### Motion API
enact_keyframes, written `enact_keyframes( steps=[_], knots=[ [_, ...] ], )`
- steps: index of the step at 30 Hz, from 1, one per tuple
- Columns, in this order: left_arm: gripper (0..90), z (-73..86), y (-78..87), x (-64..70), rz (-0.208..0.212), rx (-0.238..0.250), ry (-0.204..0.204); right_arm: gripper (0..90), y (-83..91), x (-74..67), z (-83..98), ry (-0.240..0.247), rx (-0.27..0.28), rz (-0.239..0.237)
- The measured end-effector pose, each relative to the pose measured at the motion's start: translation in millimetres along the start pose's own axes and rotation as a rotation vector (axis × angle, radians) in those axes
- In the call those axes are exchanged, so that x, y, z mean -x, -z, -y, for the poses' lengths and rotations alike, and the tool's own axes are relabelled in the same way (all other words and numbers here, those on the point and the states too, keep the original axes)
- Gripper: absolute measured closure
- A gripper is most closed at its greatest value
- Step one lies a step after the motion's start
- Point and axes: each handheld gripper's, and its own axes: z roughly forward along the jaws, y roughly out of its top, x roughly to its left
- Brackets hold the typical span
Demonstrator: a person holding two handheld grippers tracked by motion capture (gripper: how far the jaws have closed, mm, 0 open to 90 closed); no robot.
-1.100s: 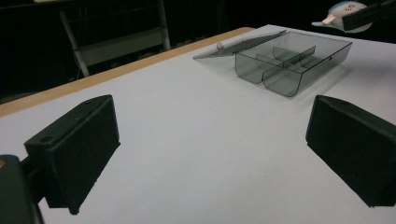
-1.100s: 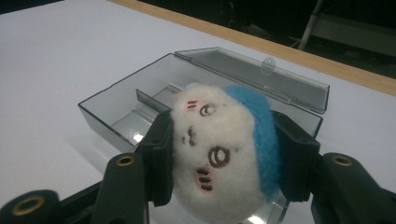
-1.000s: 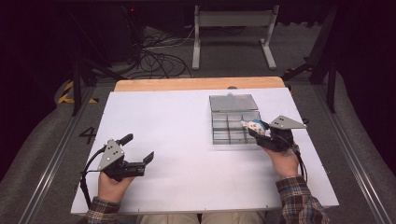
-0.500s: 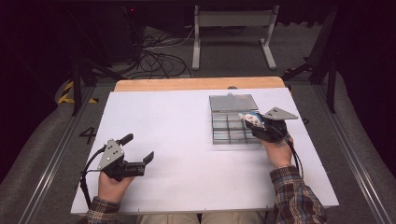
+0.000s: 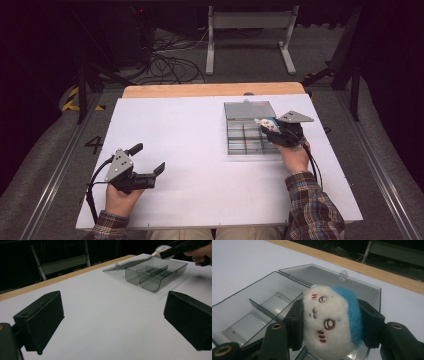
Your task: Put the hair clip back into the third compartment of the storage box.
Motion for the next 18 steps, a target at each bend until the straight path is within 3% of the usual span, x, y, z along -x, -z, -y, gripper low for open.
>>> enact_keyframes(
  steps=[6,18],
  knots=[
    [3.5,0.0,-0.1,-0.3,0.0,0.001,0.0,45.9,-11.4,3.5,3.2,-0.006,-0.049,0.015],
    [3.6,0.4,-0.8,-0.4,0.002,0.006,0.005,43.2,-22.0,6.2,7.7,0.015,-0.095,0.032]
  ],
)
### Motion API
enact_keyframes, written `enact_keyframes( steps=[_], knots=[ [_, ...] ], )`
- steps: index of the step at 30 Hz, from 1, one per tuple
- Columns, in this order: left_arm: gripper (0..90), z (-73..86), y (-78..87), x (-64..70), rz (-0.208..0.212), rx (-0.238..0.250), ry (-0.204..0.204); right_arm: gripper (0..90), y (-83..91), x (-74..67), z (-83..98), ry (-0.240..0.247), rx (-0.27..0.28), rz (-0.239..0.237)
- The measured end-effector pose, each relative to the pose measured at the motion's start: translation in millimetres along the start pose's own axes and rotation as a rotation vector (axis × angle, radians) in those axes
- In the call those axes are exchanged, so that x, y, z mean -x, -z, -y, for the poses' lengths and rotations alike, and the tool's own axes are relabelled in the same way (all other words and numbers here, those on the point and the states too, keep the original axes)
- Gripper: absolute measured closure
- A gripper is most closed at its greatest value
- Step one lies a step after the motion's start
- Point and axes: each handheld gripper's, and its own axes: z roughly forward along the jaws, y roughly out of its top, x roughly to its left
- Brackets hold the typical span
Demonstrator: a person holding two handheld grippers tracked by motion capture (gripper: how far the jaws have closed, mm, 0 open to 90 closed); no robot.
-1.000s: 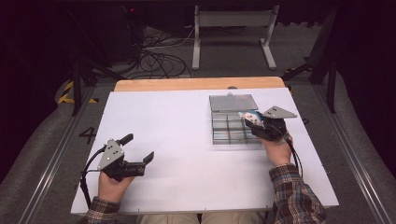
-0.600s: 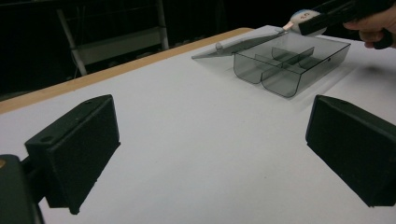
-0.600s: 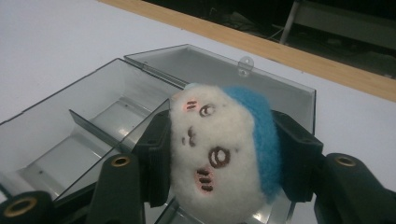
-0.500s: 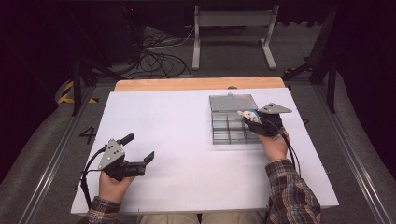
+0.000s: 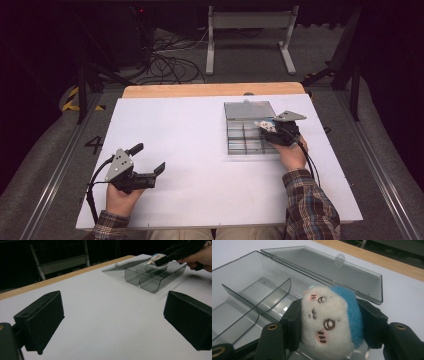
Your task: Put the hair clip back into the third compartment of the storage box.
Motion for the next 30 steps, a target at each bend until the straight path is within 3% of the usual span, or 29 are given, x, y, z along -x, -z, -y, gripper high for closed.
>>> enact_keyframes(
  steps=[9,18,25,28,30],
  knots=[
    [3.6,0.1,-0.2,0.0,0.0,-0.001,0.0,38.1,-5.6,-1.7,0.9,0.049,-0.015,0.016],
    [3.6,0.2,-0.4,-0.1,0.001,-0.002,-0.001,32.4,-5.7,-0.3,1.7,0.033,-0.016,0.018],
    [3.6,0.2,-0.3,-0.5,0.002,-0.003,0.0,29.7,0.8,1.1,0.2,0.02,0.016,0.011],
    [3.6,0.2,-0.3,-0.7,0.001,-0.003,0.001,36.0,5.4,3.0,-0.8,0.003,0.039,0.0],
    [3.6,0.2,-0.4,-0.6,0.002,-0.001,0.001,55.0,11.4,5.5,-1.8,-0.029,0.073,-0.035]
  ],
)
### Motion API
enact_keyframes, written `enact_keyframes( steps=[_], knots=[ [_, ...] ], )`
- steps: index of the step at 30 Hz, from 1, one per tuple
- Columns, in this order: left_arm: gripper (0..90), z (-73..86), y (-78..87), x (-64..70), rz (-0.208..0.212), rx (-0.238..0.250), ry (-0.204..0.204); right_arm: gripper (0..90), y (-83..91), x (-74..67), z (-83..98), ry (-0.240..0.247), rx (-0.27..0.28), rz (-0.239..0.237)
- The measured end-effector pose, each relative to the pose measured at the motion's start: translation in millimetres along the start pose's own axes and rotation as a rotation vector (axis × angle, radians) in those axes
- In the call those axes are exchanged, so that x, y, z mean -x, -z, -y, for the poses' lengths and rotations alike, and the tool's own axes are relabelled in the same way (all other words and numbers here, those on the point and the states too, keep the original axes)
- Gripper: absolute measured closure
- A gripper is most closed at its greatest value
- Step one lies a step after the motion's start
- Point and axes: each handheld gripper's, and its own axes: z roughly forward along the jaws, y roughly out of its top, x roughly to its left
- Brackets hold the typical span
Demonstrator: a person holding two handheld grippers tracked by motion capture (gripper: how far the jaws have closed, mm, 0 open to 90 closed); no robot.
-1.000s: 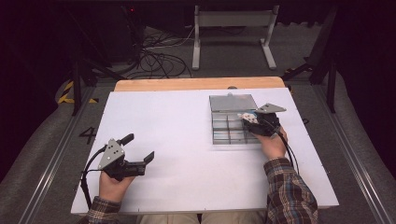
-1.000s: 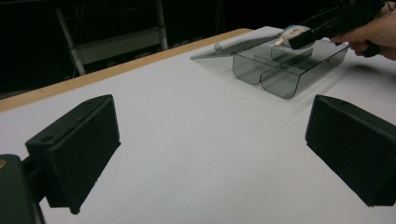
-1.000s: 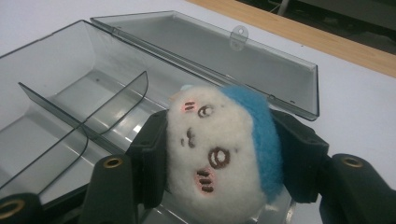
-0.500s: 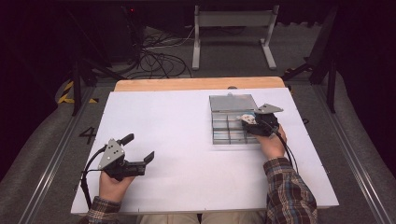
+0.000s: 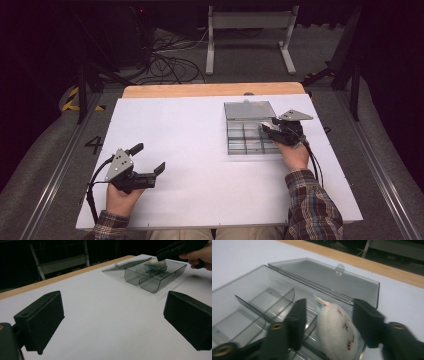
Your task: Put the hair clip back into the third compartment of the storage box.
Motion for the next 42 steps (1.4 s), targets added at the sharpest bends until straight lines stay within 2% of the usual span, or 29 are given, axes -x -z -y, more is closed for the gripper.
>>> enact_keyframes(
  steps=[1,2,4,5,6,7,8,18,27,42],
  knots=[
    [3.6,0.0,0.0,0.1,0.0,0.0,0.0,61.4,1.3,-0.2,-0.8,0.0,0.007,0.006],
    [3.6,0.0,0.0,0.2,0.0,-0.001,-0.001,61.4,1.3,-0.2,-0.8,0.0,0.007,0.006],
    [3.6,0.0,0.0,0.1,0.0,-0.001,0.0,70.7,3.4,-0.6,-1.8,-0.006,0.017,0.013],
    [3.6,0.0,0.0,0.1,0.0,-0.001,0.0,75.8,4.3,-0.4,-2.0,-0.011,0.02,0.012],
    [3.6,0.0,-0.1,0.1,0.0,-0.002,0.0,84.8,5.9,-0.1,-2.3,-0.021,0.026,0.015],
    [3.6,0.0,-0.1,0.1,-0.001,-0.002,0.0,84.8,5.9,-0.1,-2.3,-0.021,0.026,0.015],
    [3.6,0.1,-0.2,0.2,-0.001,-0.002,0.002,89.2,6.6,0.0,-2.4,-0.028,0.027,0.017],
    [3.7,0.1,-0.2,0.0,-0.001,-0.004,0.003,90.0,5.3,1.9,-0.1,-0.042,-0.009,0.059],
    [3.7,0.1,-0.3,0.2,0.0,-0.004,0.002,90.0,-2.9,-5.9,2.6,0.003,-0.059,0.055],
    [3.7,0.3,-0.9,0.9,0.006,-0.005,0.009,90.0,-8.2,-9.2,6.1,0.014,-0.085,0.041]
  ],
)
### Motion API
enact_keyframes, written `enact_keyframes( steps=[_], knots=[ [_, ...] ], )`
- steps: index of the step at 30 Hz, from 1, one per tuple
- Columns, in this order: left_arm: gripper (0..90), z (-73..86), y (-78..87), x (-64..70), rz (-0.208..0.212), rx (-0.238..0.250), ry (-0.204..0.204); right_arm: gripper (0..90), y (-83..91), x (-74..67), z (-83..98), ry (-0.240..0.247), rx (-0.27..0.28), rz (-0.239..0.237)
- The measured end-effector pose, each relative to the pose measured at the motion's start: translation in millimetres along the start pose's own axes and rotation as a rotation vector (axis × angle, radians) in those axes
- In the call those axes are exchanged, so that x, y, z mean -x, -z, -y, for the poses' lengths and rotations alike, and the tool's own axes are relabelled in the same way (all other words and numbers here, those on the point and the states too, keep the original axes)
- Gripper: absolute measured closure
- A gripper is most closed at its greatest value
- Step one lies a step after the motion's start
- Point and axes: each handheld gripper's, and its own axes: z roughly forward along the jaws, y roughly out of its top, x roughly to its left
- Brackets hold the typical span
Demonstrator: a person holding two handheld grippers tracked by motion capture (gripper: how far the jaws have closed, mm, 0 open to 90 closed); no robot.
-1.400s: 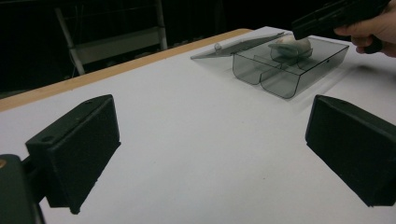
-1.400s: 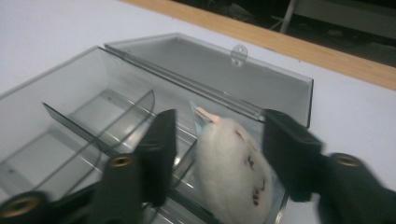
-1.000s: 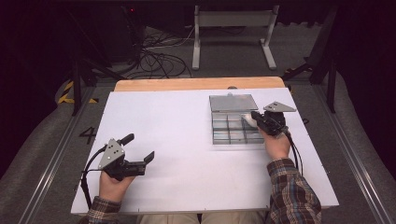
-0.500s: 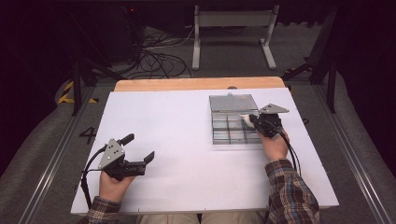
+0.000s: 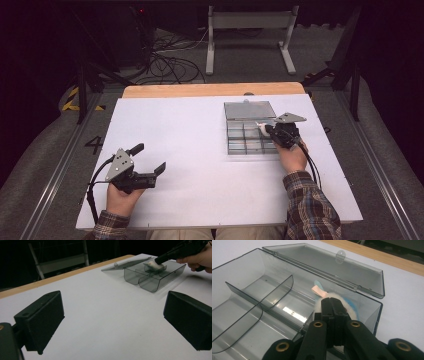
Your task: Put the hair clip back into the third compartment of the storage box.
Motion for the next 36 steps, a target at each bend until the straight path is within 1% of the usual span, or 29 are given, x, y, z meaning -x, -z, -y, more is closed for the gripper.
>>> enact_keyframes(
  steps=[4,10,13,14,15,17,18,19,24,28,35,36],
  knots=[
    [3.7,-0.1,0.2,-0.2,0.0,0.001,-0.004,90.0,-1.2,-0.8,0.9,0.005,0.0,0.003],
    [3.7,-0.1,0.4,-0.7,-0.002,0.002,-0.001,90.0,-0.1,0.4,1.3,-0.011,0.005,-0.007],
    [3.7,0.0,0.1,-1.2,-0.001,0.002,0.0,89.0,2.0,4.6,3.7,-0.06,0.032,-0.036],
    [3.7,0.1,0.1,-1.3,0.0,0.001,-0.002,88.4,2.7,5.8,4.5,-0.069,0.04,-0.043],
    [3.7,0.1,0.1,-1.3,-0.001,0.001,-0.002,87.7,3.5,6.3,5.2,-0.075,0.048,-0.047],
    [3.7,0.1,0.0,-1.4,-0.001,0.001,-0.002,86.5,4.4,7.0,5.5,-0.072,0.058,-0.048],
    [3.7,0.1,0.0,-1.5,0.0,0.0,-0.002,84.2,5.5,7.1,5.3,-0.082,0.069,-0.05],
    [3.7,0.1,0.0,-1.5,0.0,0.001,-0.002,84.2,5.5,7.1,5.3,-0.082,0.069,-0.05],
    [3.7,0.1,0.1,-1.4,-0.002,0.002,0.0,77.7,6.8,7.0,4.7,-0.096,0.083,-0.052],
    [3.7,0.1,0.5,-1.7,-0.006,0.005,0.005,69.3,7.6,7.0,4.9,-0.103,0.093,-0.051],
    [3.8,0.2,1.1,-2.2,-0.004,0.009,0.015,51.3,8.6,5.8,4.1,-0.127,0.121,-0.073],
    [3.8,0.2,1.2,-2.3,-0.005,0.008,0.014,46.9,8.4,5.3,4.1,-0.124,0.123,-0.078]
  ],
)
